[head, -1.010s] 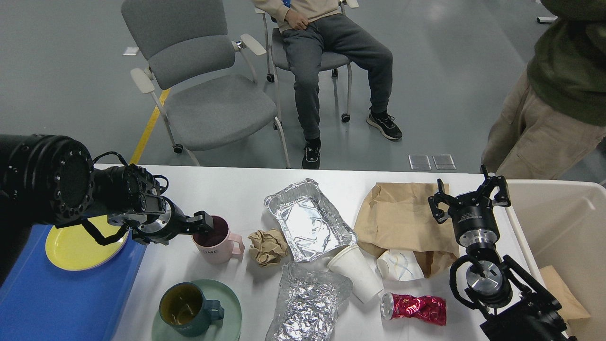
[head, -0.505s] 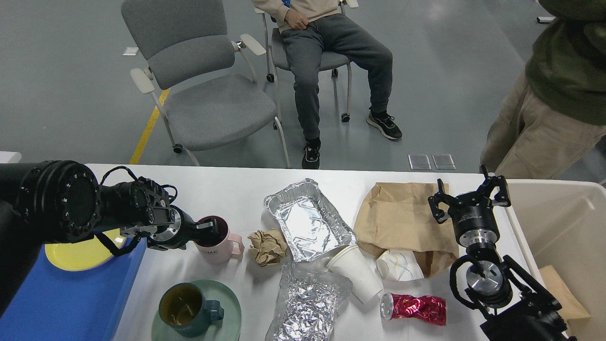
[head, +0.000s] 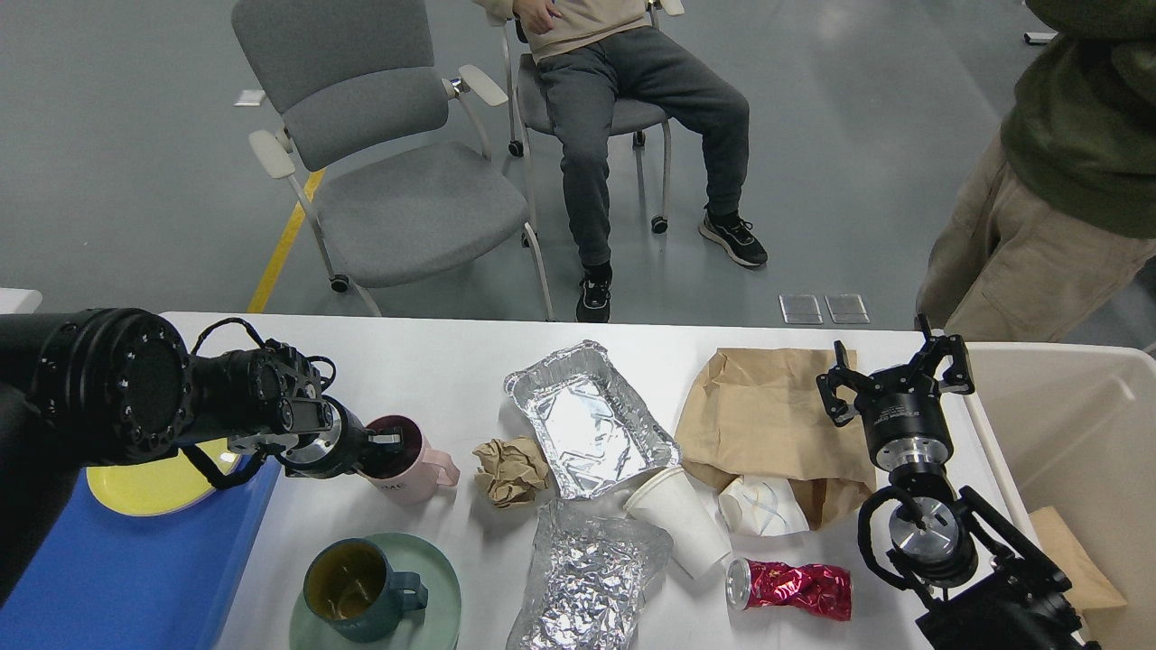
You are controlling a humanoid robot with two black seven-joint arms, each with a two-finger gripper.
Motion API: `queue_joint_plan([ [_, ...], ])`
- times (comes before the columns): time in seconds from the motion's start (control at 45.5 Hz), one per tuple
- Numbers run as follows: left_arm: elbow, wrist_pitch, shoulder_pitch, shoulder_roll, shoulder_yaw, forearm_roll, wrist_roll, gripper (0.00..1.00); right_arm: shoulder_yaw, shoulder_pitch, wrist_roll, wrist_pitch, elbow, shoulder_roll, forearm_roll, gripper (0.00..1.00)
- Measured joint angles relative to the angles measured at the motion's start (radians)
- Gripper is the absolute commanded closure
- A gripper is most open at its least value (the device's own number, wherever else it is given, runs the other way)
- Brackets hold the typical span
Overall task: Tidy desktop
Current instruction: 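Carry the pink mug onto the blue tray with the left gripper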
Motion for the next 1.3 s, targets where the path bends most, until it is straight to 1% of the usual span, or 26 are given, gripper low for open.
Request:
queue_joint_plan([
  [0.132, 0.0, -0.009, -0.001, 0.003, -0.001, 0.002, 0.004, 1.0, 0.0, 0.0, 0.0, 0.0, 0.0, 0.0, 0.0, 0.0],
  [0.285, 0.0, -0.034, -0.016, 0.009, -0.001, 0.002, 0.025, 1.0, 0.0, 0.0, 0.0, 0.0, 0.0, 0.0, 0.0, 0.0],
  [0.593, -0.009, -0.165, -0.095, 0.026, 0.016, 0.007, 0.033, 1.0, 0.0, 0.0, 0.0, 0.0, 0.0, 0.0, 0.0, 0.0],
  [0.681, -0.018, -0.214, -0.124, 0.04, 0.017, 0.021, 0.034, 1.0, 0.0, 0.0, 0.0, 0.0, -0.001, 0.0, 0.0, 0.0],
  [0.703, -0.025, -0.243, -0.146, 0.046, 0.019, 0.025, 0.037, 1.0, 0.0, 0.0, 0.0, 0.0, -0.001, 0.0, 0.0, 0.0],
  [0.746, -0.036, -0.262, -0.166, 0.049, 0.024, 0.027, 0.041, 1.0, 0.0, 0.0, 0.0, 0.0, -0.001, 0.0, 0.0, 0.0],
  [0.944, -0.154, -0.308, -0.324, 0.084, 0.057, 0.032, 0.053, 1.0, 0.0, 0.0, 0.0, -0.001, -0.002, 0.0, 0.0, 0.0],
  [1.12, -0.31, -0.33, -0.505, 0.125, 0.068, 0.07, 0.051, 1.0, 0.0, 0.0, 0.0, -0.001, -0.002, 0.0, -0.001, 0.0],
  [1.295, -0.478, -0.336, -0.678, 0.162, 0.069, 0.123, 0.048, 1.0, 0.0, 0.0, 0.0, -0.001, -0.002, 0.0, -0.001, 0.0],
])
